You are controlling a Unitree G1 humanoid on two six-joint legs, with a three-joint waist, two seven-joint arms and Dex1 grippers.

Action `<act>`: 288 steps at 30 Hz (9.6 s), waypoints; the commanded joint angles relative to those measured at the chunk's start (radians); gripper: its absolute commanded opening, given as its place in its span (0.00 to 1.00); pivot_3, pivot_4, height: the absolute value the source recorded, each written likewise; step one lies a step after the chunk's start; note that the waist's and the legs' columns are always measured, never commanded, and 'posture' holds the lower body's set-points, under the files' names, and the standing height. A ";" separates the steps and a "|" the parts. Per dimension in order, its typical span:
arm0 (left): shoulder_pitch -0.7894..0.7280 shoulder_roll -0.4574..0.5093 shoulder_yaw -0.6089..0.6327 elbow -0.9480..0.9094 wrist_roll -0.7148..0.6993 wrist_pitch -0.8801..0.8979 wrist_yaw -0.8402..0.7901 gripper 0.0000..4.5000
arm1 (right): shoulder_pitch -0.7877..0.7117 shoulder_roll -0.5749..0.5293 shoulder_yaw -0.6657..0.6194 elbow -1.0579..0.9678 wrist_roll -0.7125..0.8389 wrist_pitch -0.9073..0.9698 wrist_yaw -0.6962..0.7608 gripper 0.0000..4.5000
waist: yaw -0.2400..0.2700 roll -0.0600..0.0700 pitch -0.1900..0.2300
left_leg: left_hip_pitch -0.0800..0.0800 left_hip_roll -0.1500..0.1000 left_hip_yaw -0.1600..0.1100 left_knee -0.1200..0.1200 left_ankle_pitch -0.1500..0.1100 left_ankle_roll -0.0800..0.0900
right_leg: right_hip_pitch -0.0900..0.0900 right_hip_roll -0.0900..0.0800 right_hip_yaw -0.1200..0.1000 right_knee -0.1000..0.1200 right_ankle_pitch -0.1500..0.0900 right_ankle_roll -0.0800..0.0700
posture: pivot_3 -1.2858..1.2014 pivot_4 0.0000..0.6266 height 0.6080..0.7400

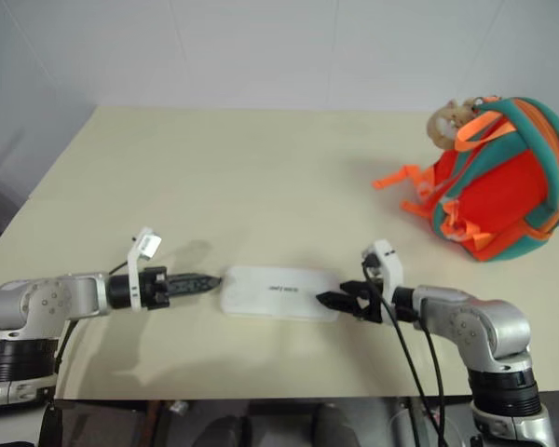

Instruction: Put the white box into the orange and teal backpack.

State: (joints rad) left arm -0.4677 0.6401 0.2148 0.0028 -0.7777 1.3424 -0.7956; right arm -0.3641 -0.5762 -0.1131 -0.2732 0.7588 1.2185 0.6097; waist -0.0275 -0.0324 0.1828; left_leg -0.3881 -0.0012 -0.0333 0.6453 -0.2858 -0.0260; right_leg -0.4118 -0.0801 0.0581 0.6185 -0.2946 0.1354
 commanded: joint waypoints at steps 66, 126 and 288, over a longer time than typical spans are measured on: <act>-0.171 0.044 -0.017 0.115 -0.023 0.264 0.077 1.00 | 0.046 -0.190 -0.069 -0.126 -0.076 -0.091 -0.027 1.00 | 0.004 0.003 0.002 | -0.002 -0.002 -0.002 -0.002 -0.001 -0.002 | 0.000 -0.001 -0.002 -0.005 0.000 -0.001 | 0.52 0.24 1.00; -0.194 -0.187 0.005 0.155 -0.052 0.183 0.147 1.00 | -0.013 -0.126 0.234 -0.056 -0.459 -0.299 0.003 1.00 | 0.002 0.003 0.002 | -0.001 -0.002 -0.002 0.000 0.000 -0.003 | 0.000 0.001 -0.002 -0.002 0.000 0.000 | 0.52 0.24 1.00; -0.321 -0.210 0.390 0.370 -0.669 0.271 0.807 0.30 | -0.718 0.048 -0.275 1.326 -0.471 -1.267 -0.221 0.72 | -0.009 0.003 0.002 | -0.001 -0.001 0.014 0.000 0.003 -0.011 | -0.001 0.001 0.001 0.000 0.001 0.002 | 0.52 0.24 1.00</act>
State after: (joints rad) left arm -0.7884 0.4262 0.5801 0.4091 -1.3927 1.6142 0.0090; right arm -1.0576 -0.5234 -0.3801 1.0576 0.2762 -0.0258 0.3721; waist -0.0364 -0.0292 0.1849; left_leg -0.3892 -0.0017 -0.0194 0.6452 -0.2829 -0.0373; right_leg -0.4126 -0.0788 0.0593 0.6182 -0.2934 0.1379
